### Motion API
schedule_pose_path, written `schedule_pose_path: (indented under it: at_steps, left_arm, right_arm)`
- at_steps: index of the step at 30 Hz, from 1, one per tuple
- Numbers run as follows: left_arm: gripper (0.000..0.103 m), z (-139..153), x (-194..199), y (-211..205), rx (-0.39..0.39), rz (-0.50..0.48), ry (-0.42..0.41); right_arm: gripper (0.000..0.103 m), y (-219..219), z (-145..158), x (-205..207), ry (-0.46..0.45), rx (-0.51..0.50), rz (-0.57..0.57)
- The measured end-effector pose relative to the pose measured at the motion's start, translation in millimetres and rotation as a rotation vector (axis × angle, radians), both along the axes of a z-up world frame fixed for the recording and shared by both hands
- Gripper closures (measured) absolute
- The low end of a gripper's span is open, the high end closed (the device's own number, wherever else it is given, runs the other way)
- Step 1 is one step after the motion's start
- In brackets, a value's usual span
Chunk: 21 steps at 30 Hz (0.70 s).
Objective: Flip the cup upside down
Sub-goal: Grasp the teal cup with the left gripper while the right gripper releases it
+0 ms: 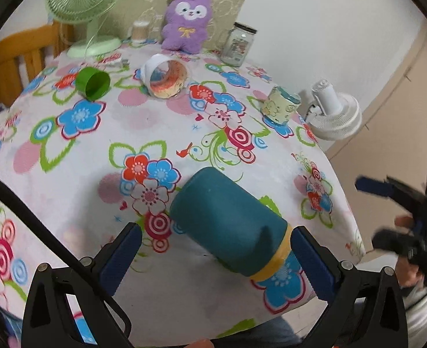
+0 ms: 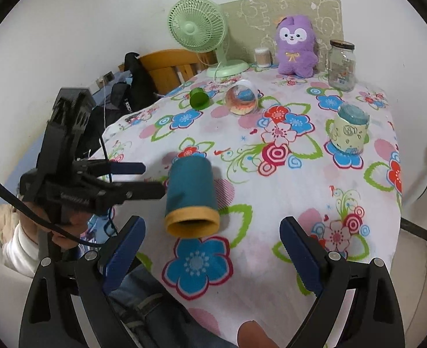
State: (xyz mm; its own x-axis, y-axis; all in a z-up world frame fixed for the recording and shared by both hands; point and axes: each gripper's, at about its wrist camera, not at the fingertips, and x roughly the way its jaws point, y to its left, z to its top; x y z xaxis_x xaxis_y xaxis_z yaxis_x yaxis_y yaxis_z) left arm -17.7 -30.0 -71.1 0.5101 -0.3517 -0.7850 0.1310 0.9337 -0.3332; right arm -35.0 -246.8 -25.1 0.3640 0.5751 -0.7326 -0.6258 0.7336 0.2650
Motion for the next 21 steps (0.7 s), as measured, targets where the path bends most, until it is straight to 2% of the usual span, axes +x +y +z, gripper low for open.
schedule_pose_path:
  at_steps: [7, 14, 21]
  left_arm:
    - [0.000, -1, 7, -15, -0.012, 0.112, 0.020]
    - [0.000, -5, 18, -35, -0.001, 0.146, 0.065]
    - [0.000, -13, 33, -39, 0.022, 0.225, 0.129]
  right_arm:
    - [0.008, -14, -4, -6, 0.000, -0.009, 0.018]
    - [0.008, -24, -8, -13, -0.032, -0.010, 0.073]
    - [0.008, -37, -22, -3, 0.005, 0.025, 0.064]
